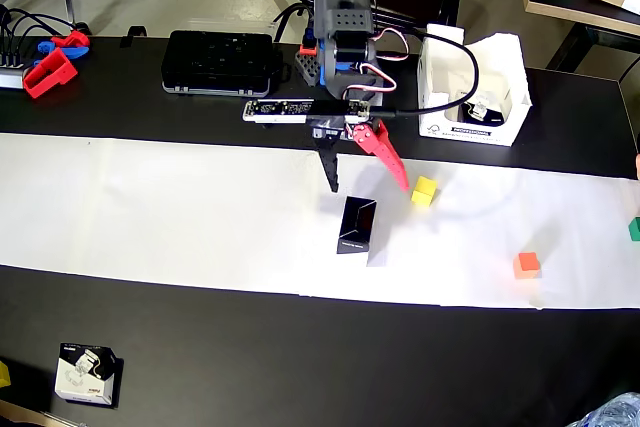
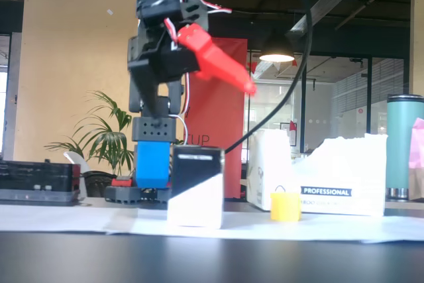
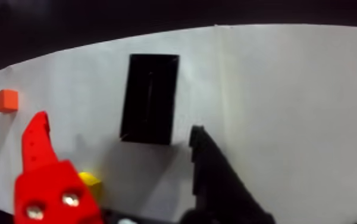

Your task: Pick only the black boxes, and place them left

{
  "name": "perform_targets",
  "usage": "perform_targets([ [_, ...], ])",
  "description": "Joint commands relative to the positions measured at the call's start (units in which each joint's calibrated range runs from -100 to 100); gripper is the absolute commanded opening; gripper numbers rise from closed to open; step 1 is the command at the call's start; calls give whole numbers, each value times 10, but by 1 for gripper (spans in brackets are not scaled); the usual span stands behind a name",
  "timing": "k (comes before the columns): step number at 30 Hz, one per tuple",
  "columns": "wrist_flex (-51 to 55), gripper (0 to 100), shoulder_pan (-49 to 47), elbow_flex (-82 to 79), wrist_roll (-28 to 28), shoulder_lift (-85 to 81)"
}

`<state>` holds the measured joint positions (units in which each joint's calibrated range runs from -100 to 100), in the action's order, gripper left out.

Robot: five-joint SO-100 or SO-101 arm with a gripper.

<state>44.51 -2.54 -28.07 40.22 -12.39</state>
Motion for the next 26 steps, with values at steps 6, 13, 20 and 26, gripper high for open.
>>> perform_targets([
  [6,-8,45,17,71,-2,13],
  [13,-8,45,70,78,-2,13],
  [20,-8,45,56,94,-1,13],
  [26,-8,45,-63,91,0,14],
])
